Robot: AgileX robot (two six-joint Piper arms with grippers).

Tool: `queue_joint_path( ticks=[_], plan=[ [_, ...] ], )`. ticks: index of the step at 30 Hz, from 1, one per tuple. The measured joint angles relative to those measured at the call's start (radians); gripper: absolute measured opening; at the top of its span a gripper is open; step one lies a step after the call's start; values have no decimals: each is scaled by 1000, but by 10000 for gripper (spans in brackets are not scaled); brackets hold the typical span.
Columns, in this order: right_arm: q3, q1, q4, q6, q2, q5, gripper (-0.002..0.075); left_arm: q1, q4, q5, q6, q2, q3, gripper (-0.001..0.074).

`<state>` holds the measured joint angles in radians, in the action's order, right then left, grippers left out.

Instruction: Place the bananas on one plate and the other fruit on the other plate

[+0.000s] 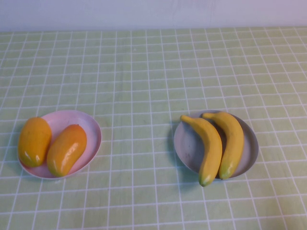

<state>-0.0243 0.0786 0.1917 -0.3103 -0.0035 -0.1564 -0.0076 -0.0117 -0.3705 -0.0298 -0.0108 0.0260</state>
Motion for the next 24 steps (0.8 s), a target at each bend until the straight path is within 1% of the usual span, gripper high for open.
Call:
queue_joint_path(
  ticks=[2,4,6,8,10,14,24],
  plan=[
    [0,0,0,0,0,-2,-15,0,0,0,0,0,0,4],
    [0,0,-61,47,0,-14,-15,0,0,0,0,0,0,4],
    [0,-2,-182,201,0,-38,-15,0,0,0,0,0,0,4],
    [0,-2,-267,320,0,-70,-15,0,0,0,0,0,0,4],
    [0,-2,-306,369,0,-111,-15,0,0,0,0,0,0,4],
    [0,-2,-331,397,0,-180,-15,0,0,0,0,0,0,4],
    [0,-2,-338,409,0,-186,-15,0,0,0,0,0,0,4]
  ],
)
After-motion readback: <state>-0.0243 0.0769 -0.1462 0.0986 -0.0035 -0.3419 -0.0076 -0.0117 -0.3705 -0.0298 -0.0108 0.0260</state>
